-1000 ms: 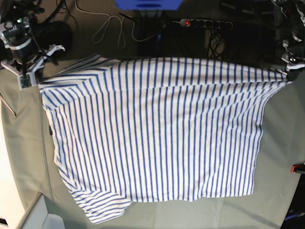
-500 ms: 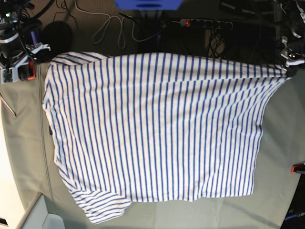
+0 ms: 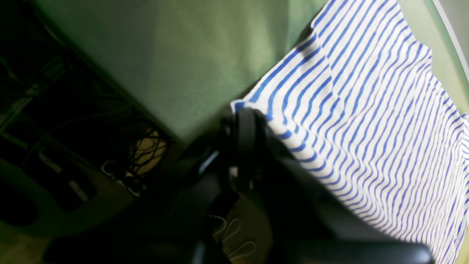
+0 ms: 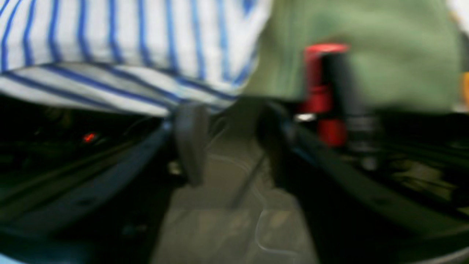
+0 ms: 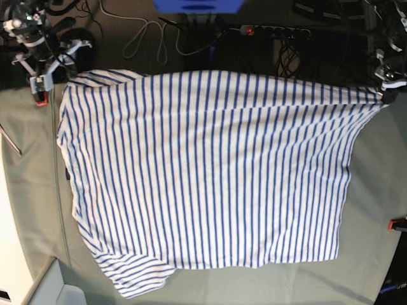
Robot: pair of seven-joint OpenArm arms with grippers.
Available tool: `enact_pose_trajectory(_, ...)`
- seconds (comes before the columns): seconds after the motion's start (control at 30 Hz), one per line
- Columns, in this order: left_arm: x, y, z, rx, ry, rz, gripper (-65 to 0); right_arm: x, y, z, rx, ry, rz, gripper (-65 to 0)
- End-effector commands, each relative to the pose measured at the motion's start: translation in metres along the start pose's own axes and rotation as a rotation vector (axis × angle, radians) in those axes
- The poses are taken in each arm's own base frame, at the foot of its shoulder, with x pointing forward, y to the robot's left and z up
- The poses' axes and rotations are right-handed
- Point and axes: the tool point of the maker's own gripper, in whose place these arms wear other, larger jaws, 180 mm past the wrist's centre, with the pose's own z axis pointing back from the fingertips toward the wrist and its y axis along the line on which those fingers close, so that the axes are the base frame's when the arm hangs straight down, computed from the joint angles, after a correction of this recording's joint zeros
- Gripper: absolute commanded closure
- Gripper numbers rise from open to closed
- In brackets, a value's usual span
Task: Layout the t-shirt on the table in an organized manner, then fold the t-shirt properly
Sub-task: 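Release the shirt with the right gripper and raise it away, then regrasp the shirt edge corner with the right gripper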
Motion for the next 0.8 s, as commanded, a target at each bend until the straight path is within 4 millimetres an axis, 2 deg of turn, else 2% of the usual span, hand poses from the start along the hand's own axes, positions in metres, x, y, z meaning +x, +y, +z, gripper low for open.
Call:
enact_pose_trajectory(0.0,0.012,-0.003,0.002,-0.013,-0.040,-0.013,-0.1,-0.001,-0.005,0.000,-0.009,-0.005,-0.005,-35.4)
enact_pose_trajectory(0.07,0.012,-0.003,0.002,-0.013,-0.040,-0.013,-0.1,-0.015,-0.002,-0.007,0.008,0.027,-0.034,-38.3)
enact_pose_trajectory(0.27,0.013,-0.004,0.001,-0.014,-0.041,-0.013,-0.1,-0.027,0.003,-0.032,0.054,0.066,-0.079,-39.4)
enact_pose_trajectory(0.3,0.013,-0.003,0.002,-0.013,-0.042,-0.012,-0.1,-0.027,0.008,-0.036,0.073,0.069,-0.077,-39.4)
enact_pose_trajectory(0.53,0.013,-0.003,0.002,-0.011,-0.043,-0.013,-0.1,-0.018,0.012,-0.056,0.104,0.065,-0.095,-39.5)
enact_pose_trajectory(0.77,0.014,-0.002,0.002,-0.009,-0.044,-0.015,-0.1,-0.012,0.012,-0.057,0.104,0.051,-0.090,-39.2)
